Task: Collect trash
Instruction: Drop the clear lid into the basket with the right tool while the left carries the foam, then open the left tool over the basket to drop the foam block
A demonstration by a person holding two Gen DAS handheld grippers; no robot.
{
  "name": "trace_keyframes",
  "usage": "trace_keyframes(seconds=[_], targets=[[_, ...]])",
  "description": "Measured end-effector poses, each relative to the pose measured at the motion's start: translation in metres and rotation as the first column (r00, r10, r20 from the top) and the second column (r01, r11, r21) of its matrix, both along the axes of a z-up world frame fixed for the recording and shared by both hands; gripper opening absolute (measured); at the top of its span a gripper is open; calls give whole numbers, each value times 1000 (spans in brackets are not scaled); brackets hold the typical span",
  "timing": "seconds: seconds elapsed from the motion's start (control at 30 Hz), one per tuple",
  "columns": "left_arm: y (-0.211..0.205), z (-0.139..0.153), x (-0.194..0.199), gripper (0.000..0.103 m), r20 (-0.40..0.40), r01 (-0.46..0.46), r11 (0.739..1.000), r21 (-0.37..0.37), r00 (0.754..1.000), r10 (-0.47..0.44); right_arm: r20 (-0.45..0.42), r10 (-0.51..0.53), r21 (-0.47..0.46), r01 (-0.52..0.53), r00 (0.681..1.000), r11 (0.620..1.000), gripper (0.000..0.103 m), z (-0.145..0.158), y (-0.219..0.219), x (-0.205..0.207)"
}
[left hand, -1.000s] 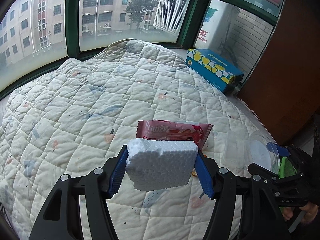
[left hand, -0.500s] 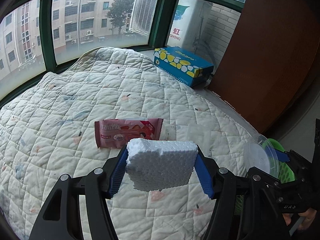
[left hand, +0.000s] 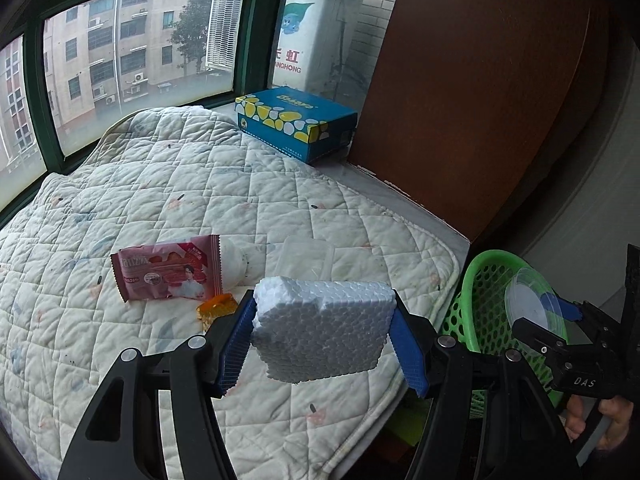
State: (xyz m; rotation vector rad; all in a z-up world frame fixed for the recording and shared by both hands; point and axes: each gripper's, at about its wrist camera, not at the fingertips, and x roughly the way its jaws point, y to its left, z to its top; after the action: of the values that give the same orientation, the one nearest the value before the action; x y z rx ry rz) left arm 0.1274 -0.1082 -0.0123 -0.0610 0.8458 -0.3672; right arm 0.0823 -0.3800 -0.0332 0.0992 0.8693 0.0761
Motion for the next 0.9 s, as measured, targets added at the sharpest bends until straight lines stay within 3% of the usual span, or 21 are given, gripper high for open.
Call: trace_keyframes(seconds=[0.43,0.9], targets=[[-55,9,-7,61,9,93,995,20,996,-94,-24,-156,6,157,987,988,96,-15,-68,-25],[-114,1,-15,61,-12,192,981,42,981,-191,21,-202,1,202,979,979,96,-2,-94,-52]])
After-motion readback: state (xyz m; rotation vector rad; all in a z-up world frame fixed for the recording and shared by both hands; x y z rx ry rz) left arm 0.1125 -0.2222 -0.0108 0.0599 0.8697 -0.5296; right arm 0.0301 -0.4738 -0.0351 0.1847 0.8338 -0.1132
